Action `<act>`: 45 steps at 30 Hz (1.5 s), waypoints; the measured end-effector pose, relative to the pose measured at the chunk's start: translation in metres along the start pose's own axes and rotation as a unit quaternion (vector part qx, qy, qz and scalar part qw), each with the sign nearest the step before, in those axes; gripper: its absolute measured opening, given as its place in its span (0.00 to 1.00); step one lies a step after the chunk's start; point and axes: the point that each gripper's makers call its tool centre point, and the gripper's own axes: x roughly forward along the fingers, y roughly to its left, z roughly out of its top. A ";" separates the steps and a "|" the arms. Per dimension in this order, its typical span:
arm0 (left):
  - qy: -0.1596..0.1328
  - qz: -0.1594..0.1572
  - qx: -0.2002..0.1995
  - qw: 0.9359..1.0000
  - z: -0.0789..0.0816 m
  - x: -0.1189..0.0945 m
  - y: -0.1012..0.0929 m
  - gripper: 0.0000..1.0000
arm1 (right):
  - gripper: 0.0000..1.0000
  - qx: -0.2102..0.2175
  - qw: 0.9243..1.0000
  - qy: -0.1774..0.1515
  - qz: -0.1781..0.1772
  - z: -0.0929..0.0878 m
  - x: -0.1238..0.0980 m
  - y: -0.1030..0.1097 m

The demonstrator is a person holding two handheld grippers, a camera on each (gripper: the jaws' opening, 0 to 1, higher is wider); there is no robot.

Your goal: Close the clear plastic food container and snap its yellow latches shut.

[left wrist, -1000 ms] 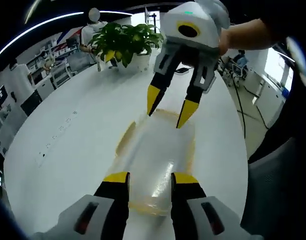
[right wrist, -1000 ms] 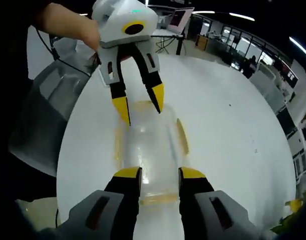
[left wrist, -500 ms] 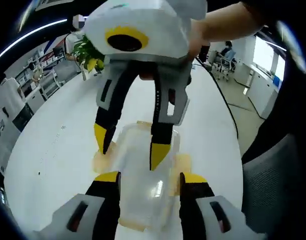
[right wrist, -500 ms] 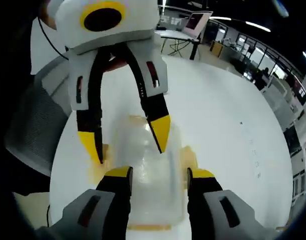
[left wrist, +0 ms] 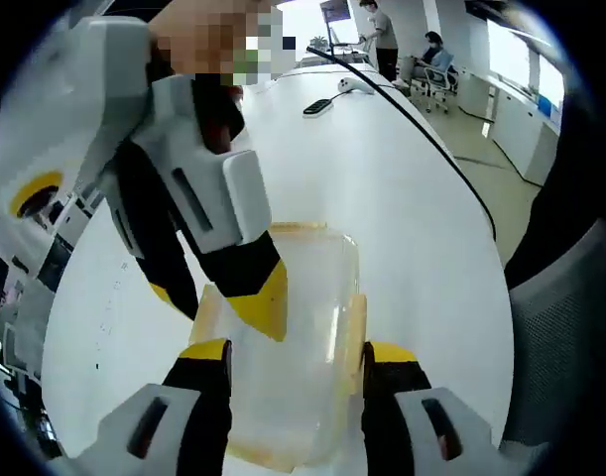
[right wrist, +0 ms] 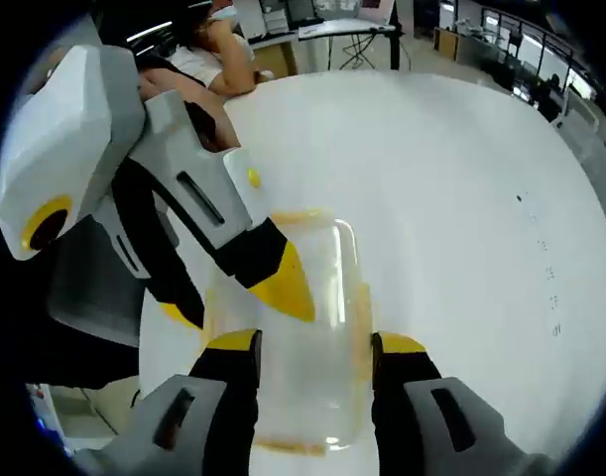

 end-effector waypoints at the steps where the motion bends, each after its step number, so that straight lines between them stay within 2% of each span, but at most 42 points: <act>1: 0.001 0.001 0.001 1.000 0.000 0.000 0.000 0.47 | 0.41 -0.003 1.000 0.011 0.002 0.001 0.002 0.000; 4: 0.003 0.002 -0.004 1.000 -0.001 0.000 0.002 0.45 | 0.37 -0.006 0.999 0.033 0.007 0.001 0.003 -0.002; 9: 0.011 0.006 -0.004 1.000 -0.002 0.002 0.003 0.43 | 0.28 0.007 0.999 0.031 0.017 -0.001 0.002 -0.006; 10: 0.013 0.004 -0.003 1.000 -0.003 0.003 0.004 0.43 | 0.28 0.018 0.999 0.037 0.014 -0.003 0.001 -0.004; 14: 0.022 0.009 -0.008 1.000 -0.005 -0.001 0.007 0.42 | 0.29 0.008 0.997 0.075 0.010 0.001 0.003 -0.002; 17: 0.014 0.008 -0.007 1.000 -0.006 -0.002 0.009 0.43 | 0.29 0.012 0.996 0.082 0.013 0.001 0.003 -0.005; 24: 0.017 0.013 -0.004 1.000 -0.003 0.001 0.007 0.44 | 0.31 0.022 0.997 0.073 0.015 0.000 0.002 -0.006; 26: 0.021 0.016 0.000 1.000 -0.002 0.002 0.007 0.44 | 0.30 0.001 0.997 0.076 0.006 0.001 0.001 -0.006; 30: 0.024 0.016 0.005 1.000 -0.002 0.002 0.008 0.44 | 0.31 -0.004 0.998 0.069 -0.004 0.002 0.000 -0.006; 36: 0.042 -0.008 0.017 0.999 0.000 0.001 0.007 0.45 | 0.32 0.005 0.999 0.045 -0.007 0.003 -0.002 -0.006; 37: 0.044 -0.015 0.019 0.999 0.000 0.000 0.007 0.45 | 0.32 0.005 0.999 0.042 -0.011 0.003 -0.003 -0.006; 39: 0.043 -0.027 0.018 0.999 0.001 -0.001 0.007 0.43 | 0.39 -0.012 0.998 0.022 -0.051 0.005 -0.005 -0.016; 40: 0.031 -0.037 -0.009 0.999 0.004 -0.002 0.003 0.41 | 0.43 -0.011 0.997 0.014 -0.071 0.005 -0.007 -0.021; 41: 0.028 -0.042 -0.027 0.998 0.005 -0.004 0.003 0.40 | 0.45 0.001 0.997 0.014 -0.073 0.001 -0.010 -0.019; 43: 0.029 -0.043 -0.017 0.998 0.004 -0.007 0.003 0.40 | 0.45 0.013 0.997 0.001 -0.079 0.000 -0.013 -0.019; 45: 0.032 -0.041 -0.018 0.998 0.002 -0.009 0.003 0.47 | 0.47 0.014 0.996 -0.013 -0.085 -0.002 -0.018 -0.016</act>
